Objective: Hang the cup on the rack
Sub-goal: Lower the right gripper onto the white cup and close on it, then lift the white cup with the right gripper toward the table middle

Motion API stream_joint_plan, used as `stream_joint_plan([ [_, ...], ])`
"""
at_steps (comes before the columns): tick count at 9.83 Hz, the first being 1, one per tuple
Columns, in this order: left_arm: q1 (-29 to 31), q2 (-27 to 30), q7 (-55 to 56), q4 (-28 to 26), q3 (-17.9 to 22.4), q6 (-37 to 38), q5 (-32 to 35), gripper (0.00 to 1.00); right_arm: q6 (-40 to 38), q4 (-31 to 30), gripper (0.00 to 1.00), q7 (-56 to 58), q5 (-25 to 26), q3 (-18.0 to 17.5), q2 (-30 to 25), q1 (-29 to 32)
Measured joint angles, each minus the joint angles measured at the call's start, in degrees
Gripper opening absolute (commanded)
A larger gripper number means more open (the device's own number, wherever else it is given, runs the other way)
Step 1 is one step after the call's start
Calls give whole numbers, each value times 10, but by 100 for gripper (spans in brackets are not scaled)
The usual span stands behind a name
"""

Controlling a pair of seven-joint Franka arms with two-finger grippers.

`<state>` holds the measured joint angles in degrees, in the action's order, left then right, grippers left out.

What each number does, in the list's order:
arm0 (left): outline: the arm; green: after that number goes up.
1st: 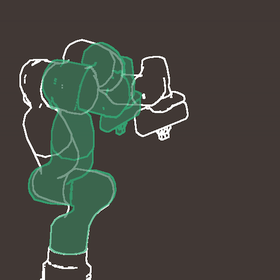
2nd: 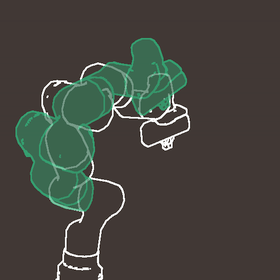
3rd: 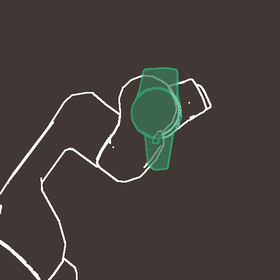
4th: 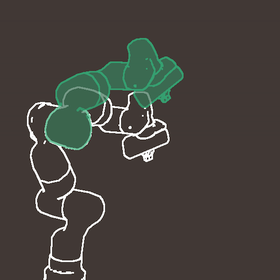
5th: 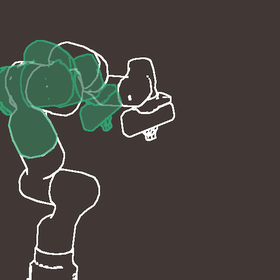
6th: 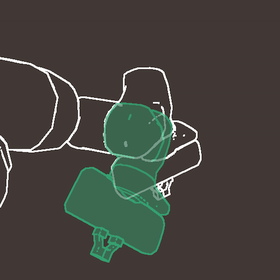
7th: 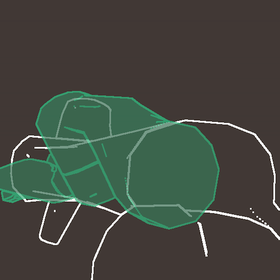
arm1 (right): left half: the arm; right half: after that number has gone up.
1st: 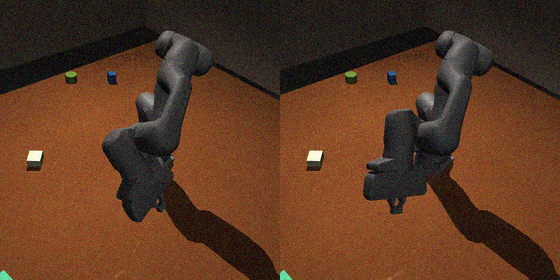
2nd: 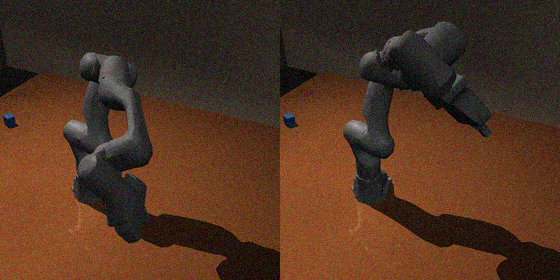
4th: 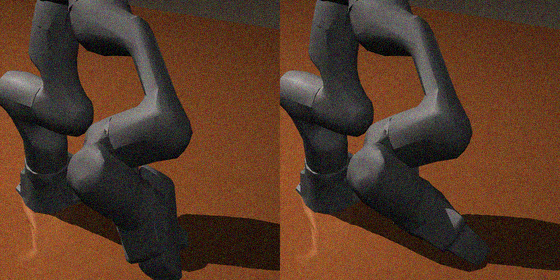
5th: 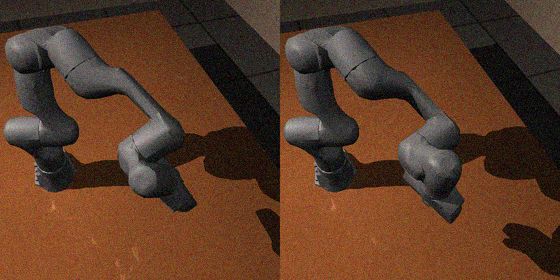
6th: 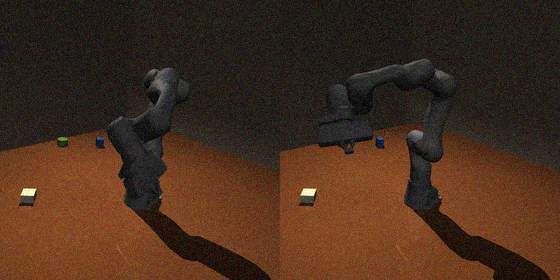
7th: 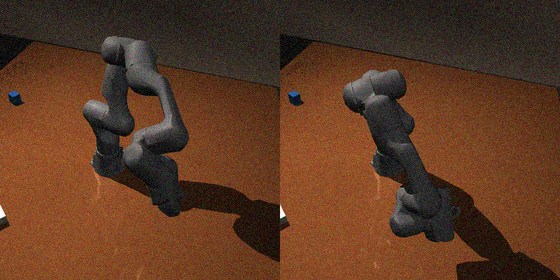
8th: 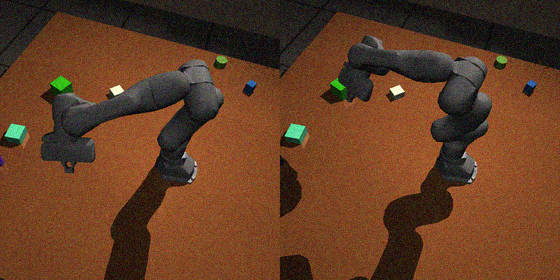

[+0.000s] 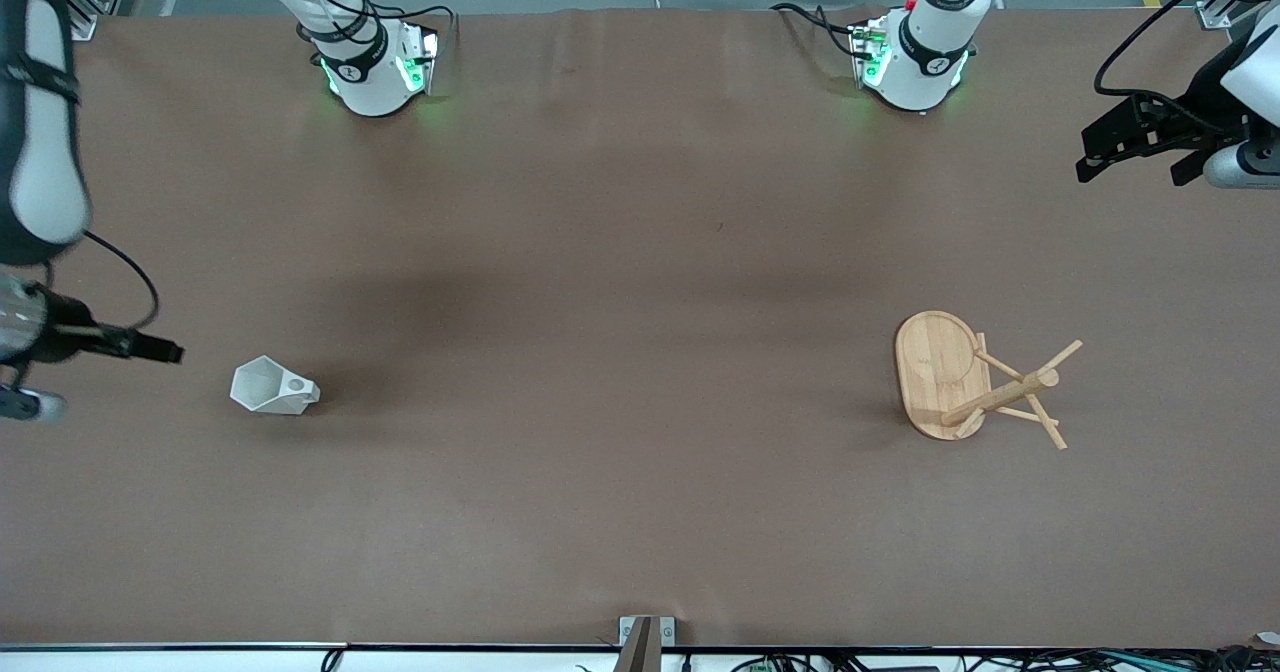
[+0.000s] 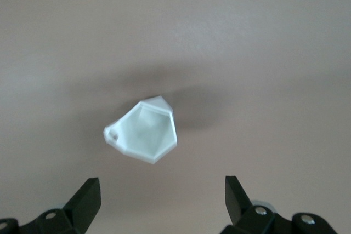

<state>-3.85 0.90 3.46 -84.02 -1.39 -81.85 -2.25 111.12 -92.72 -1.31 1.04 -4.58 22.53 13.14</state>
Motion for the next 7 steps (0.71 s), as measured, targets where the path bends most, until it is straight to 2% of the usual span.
stream_joint_plan([
  [2, 0, -1, 0, -1, 0, 0, 0, 100, 123, -75, 100, 56, 0, 1, 27, 1],
  [4, 0, -1, 0, -1, 0, 0, 0, 100, 197, -119, 99, 72, 0, 2, 39, 4],
  [6, 0, -1, 0, -1, 0, 0, 0, 100, 242, -153, 83, 86, 0, 2, 41, 4],
  [7, 0, -1, 0, -1, 0, 0, 0, 100, 257, -161, 70, 93, 0, 2, 45, 4],
])
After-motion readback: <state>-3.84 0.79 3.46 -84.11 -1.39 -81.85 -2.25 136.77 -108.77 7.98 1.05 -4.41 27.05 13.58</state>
